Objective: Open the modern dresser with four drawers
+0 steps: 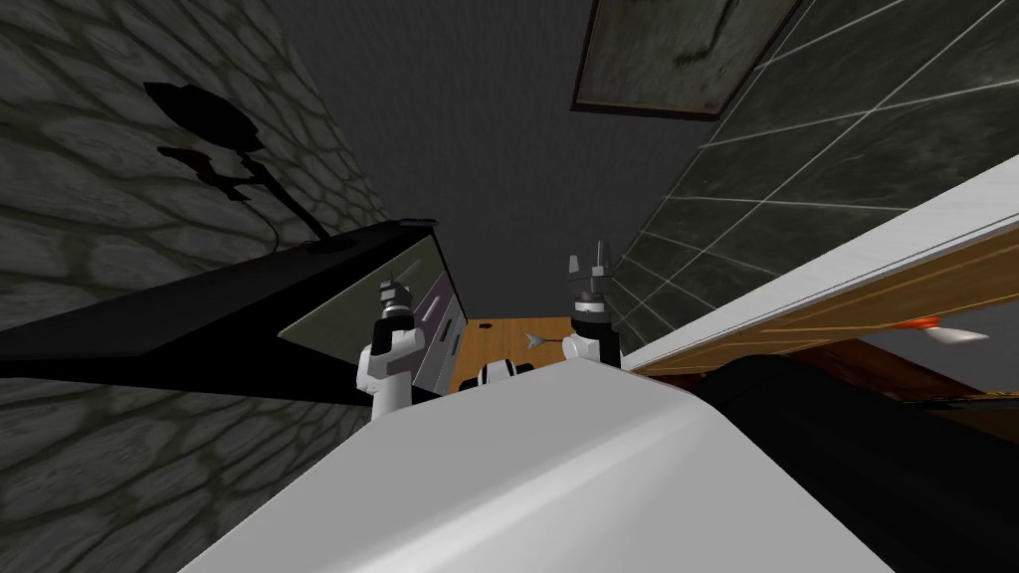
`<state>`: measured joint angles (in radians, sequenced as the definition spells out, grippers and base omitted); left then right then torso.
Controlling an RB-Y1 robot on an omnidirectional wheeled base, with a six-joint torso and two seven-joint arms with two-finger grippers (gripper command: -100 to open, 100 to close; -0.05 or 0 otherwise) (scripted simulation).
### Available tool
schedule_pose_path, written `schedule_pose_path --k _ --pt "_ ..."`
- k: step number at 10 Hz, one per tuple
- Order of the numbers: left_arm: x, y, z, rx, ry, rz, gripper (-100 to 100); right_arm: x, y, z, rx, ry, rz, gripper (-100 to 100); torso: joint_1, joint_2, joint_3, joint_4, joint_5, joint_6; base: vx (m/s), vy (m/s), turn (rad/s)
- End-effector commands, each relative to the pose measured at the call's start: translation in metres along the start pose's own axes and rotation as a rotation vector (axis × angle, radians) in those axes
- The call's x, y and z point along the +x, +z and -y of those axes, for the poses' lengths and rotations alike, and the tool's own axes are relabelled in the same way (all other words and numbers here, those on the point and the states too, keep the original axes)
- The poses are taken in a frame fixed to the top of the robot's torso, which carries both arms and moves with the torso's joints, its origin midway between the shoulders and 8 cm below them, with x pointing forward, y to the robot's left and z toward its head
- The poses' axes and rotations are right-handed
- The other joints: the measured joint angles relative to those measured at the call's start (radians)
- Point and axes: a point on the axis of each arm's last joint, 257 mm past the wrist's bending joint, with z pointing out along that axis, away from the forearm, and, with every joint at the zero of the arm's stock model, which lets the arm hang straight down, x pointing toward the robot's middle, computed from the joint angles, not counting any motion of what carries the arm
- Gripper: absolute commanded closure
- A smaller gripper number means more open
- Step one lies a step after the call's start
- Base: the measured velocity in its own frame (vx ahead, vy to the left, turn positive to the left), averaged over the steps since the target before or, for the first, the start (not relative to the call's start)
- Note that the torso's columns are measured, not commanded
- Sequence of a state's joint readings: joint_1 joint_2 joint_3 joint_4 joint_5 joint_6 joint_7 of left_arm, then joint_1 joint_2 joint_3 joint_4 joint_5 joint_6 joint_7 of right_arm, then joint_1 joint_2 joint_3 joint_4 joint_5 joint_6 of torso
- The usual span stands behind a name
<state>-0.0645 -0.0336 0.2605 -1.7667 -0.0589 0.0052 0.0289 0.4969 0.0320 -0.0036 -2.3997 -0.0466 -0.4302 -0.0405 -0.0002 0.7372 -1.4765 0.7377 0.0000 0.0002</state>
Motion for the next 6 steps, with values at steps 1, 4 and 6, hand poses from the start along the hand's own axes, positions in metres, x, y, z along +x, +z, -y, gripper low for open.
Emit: schedule_pose_path --k 1,4,6 --pt "0.012 -0.011 0.005 0.008 -0.001 -0.033 100 0.000 0.000 0.000 0.000 0.000 0.000 0 0.000 -0.001 -0.001 0.000 0.000 -0.001 0.062 0.018 0.267" --pt "0.025 -0.033 0.008 0.012 -0.001 -0.069 100 0.000 0.000 0.000 0.000 0.000 0.000 0 0.001 -0.002 -0.001 0.001 0.000 -0.001 0.098 0.004 0.139" --pt "0.030 -0.046 0.005 0.004 -0.003 -0.086 100 0.000 0.000 0.000 0.000 0.000 0.000 0 0.003 0.000 0.000 0.000 0.001 -0.002 0.096 -0.011 0.142"
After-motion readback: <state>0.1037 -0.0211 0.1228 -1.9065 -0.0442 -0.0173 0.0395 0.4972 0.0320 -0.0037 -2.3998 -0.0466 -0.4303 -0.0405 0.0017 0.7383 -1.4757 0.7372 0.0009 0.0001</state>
